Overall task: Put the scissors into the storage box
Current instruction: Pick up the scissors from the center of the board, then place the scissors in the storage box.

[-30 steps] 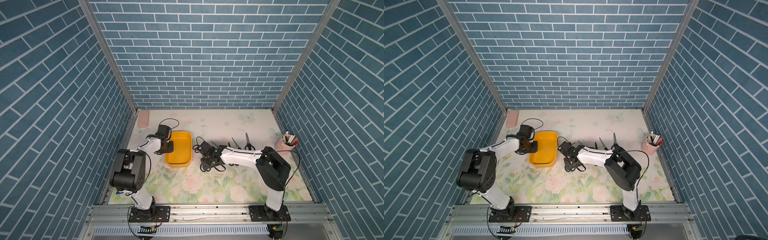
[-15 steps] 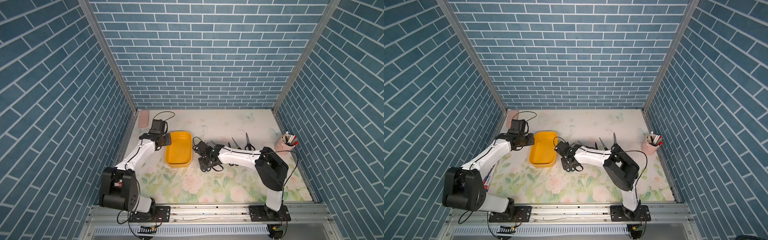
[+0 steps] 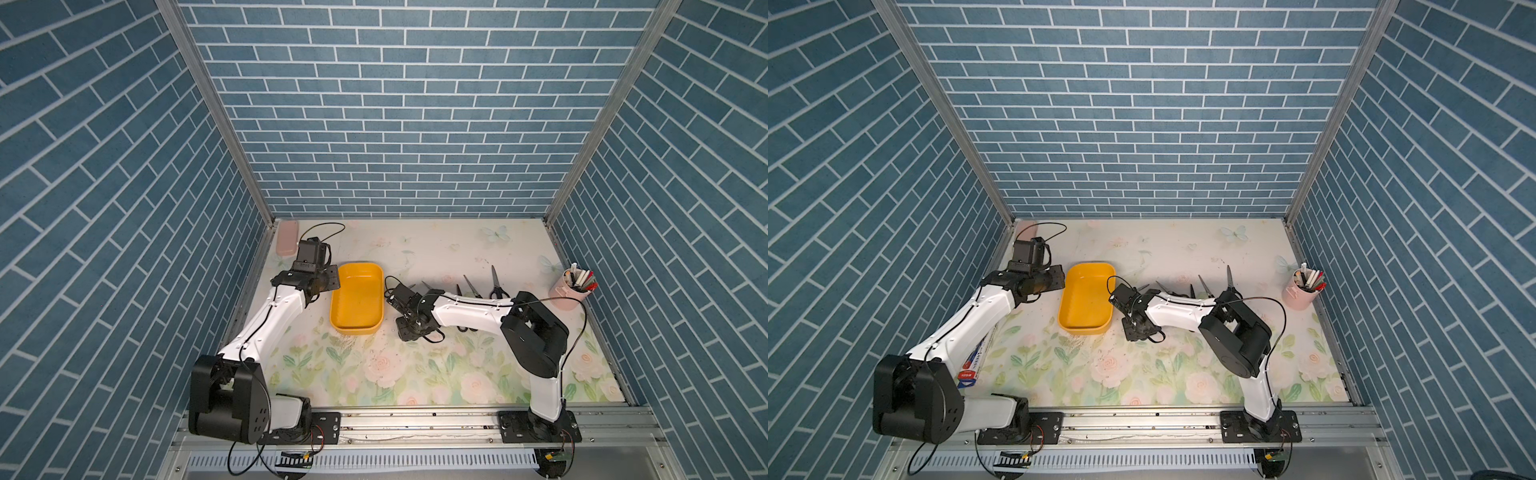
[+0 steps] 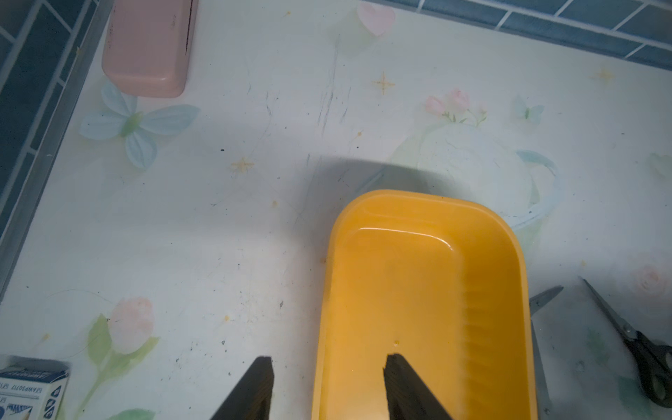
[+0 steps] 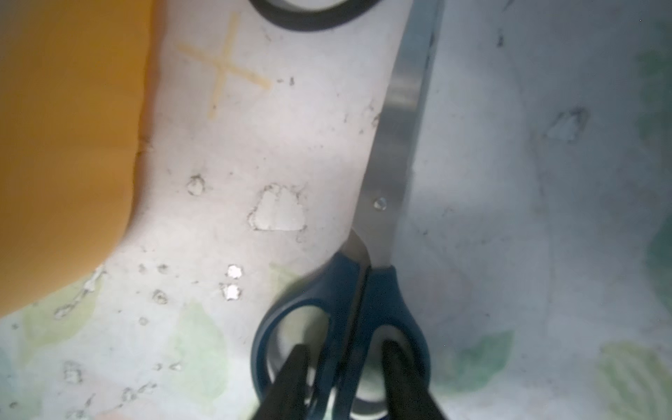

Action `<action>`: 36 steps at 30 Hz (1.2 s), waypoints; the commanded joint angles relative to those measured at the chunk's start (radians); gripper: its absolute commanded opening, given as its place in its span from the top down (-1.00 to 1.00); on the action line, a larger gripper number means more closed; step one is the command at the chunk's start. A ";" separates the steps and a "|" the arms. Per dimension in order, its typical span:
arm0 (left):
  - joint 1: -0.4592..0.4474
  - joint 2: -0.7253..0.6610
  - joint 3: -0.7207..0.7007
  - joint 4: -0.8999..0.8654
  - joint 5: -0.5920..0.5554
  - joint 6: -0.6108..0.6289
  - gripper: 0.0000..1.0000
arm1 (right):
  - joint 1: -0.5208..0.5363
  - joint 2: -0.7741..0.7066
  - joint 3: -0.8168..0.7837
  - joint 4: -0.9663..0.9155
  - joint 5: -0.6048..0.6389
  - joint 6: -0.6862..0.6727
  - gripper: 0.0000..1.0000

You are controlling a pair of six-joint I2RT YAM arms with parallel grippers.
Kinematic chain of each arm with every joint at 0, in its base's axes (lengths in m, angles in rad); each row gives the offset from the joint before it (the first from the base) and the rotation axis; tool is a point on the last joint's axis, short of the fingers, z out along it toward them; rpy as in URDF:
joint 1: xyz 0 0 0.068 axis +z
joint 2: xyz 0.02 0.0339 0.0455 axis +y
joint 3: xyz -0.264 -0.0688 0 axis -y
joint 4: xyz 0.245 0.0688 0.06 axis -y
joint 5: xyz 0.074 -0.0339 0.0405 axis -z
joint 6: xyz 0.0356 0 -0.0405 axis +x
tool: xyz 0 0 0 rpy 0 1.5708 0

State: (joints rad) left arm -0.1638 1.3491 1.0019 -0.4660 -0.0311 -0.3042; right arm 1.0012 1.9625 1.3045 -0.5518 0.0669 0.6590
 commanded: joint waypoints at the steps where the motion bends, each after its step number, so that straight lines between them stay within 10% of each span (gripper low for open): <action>1: 0.001 -0.020 -0.014 -0.004 0.014 -0.010 -0.11 | -0.045 0.046 -0.081 -0.040 0.010 0.008 0.66; 21: 0.015 -0.200 -0.153 0.114 0.041 -0.069 -0.21 | -0.124 -0.162 0.104 -0.062 0.124 -0.161 1.00; 36: 0.044 -0.389 -0.300 0.206 -0.109 -0.182 -0.09 | 0.012 0.176 0.619 -0.020 -0.110 -0.313 1.00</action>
State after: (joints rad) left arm -0.1253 0.9585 0.6834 -0.2543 -0.0750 -0.4866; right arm 0.9886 2.0415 1.8385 -0.5442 0.0269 0.3889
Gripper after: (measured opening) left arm 0.545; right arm 0.194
